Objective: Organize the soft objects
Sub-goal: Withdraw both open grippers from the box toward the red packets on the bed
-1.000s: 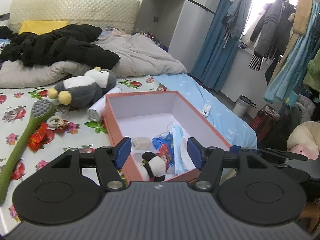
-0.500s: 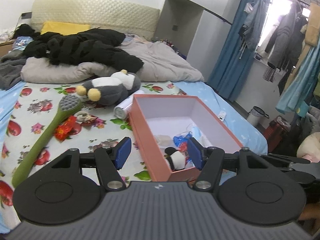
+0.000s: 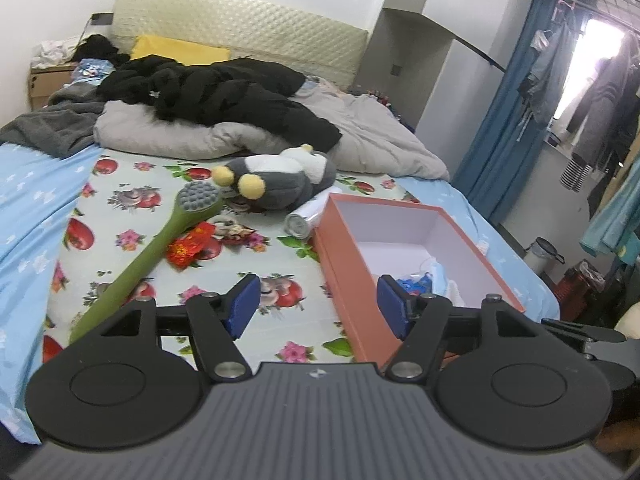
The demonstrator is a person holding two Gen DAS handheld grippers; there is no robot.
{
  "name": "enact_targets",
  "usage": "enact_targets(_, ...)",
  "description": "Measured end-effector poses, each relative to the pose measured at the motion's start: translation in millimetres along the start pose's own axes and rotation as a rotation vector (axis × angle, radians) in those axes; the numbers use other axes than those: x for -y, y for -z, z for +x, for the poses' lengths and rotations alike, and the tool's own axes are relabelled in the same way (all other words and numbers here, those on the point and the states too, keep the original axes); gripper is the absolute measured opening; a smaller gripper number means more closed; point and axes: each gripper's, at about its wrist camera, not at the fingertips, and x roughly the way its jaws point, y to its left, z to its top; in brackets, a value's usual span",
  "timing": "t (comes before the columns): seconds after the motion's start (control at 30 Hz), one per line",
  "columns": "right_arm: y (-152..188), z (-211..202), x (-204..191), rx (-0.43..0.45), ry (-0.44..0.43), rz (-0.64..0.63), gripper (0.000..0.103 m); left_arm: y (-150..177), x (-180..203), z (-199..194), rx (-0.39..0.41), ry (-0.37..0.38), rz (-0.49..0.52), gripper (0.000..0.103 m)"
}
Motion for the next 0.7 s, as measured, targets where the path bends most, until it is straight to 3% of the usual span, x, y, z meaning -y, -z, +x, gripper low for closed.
enact_targets(0.4, -3.3, 38.3, -25.0, -0.038, -0.035, -0.024, 0.046, 9.3, -47.8, 13.9, 0.004, -0.049, -0.074, 0.077)
enact_targets(0.7, -15.4, 86.0, -28.6, -0.068, -0.040, -0.032, 0.046, 3.8, -84.9, 60.9, -0.008, -0.097, -0.096, 0.080)
